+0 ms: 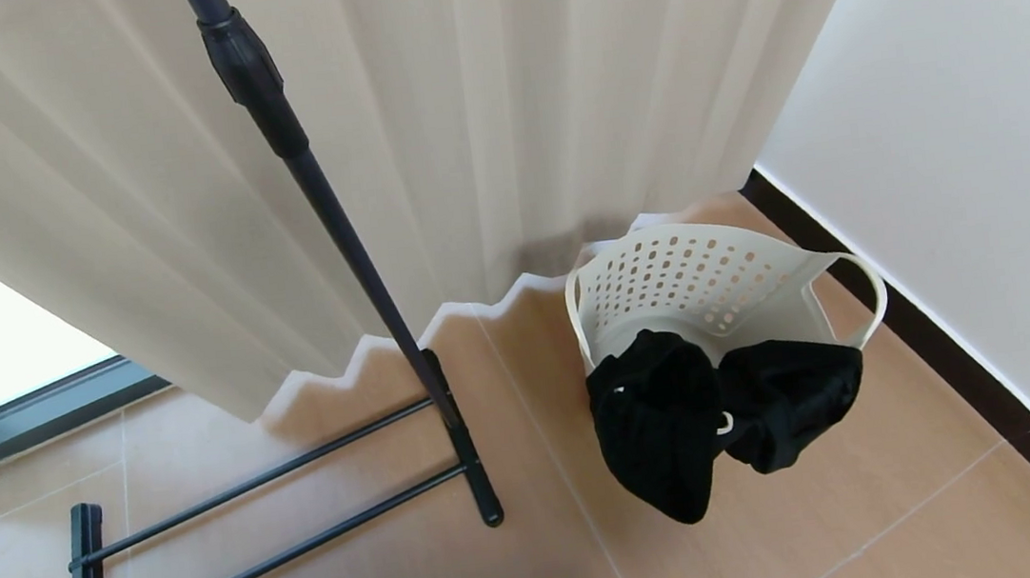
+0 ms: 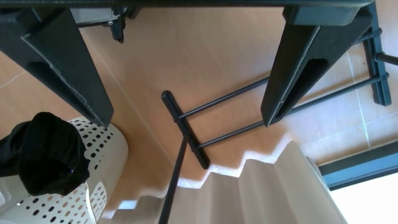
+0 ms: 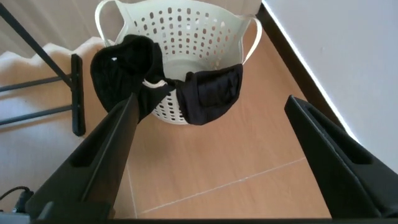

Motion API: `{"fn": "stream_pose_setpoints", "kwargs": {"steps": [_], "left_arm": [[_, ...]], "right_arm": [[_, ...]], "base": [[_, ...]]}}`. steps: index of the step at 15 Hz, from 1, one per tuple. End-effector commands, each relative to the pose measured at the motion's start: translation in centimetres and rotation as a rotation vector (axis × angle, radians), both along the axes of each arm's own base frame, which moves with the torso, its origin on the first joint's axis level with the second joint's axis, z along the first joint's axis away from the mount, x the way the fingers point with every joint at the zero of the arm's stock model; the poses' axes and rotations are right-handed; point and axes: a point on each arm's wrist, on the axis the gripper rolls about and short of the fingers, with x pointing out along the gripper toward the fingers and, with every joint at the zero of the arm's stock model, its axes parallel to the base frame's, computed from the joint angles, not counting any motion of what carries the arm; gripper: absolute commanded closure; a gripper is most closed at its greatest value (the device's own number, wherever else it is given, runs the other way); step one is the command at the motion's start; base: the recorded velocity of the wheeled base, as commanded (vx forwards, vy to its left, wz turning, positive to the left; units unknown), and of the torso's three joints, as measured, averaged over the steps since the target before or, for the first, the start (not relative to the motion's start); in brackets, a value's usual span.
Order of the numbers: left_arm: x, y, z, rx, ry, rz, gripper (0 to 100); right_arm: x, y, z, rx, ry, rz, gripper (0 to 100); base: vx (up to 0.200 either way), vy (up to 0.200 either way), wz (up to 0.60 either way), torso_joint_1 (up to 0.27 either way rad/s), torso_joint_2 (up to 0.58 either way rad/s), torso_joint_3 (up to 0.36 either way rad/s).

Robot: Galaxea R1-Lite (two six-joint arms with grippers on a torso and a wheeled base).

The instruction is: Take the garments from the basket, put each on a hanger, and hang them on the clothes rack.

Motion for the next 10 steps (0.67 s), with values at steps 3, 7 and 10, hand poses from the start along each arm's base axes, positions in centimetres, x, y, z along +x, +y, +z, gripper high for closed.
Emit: {"fn": "stream_pose_setpoints", "kwargs": {"steps": [3, 7, 10], "left_arm": [[0.0, 0.0, 0.0, 0.002, 0.001, 0.0, 0], [0.0, 0.0, 0.0, 0.004, 0.001, 0.0, 0], [0.0, 0.0, 0.0, 0.004, 0.001, -0.001, 0]], "right_arm": [[2.0, 0.0, 1.3, -0.029, 0.223, 0.044, 0], [7.0, 0.5, 4.8, -0.077, 0.378, 0.122, 0], [9.9, 1.2, 6.6, -0.171, 0.439, 0.191, 0]], "base": [[0.0, 0.0, 0.0, 0.001, 0.0, -0.019], [0.0, 0.0, 0.0, 0.0, 0.0, 0.0], [0.0, 0.0, 0.0, 0.0, 0.0, 0.0]]}}
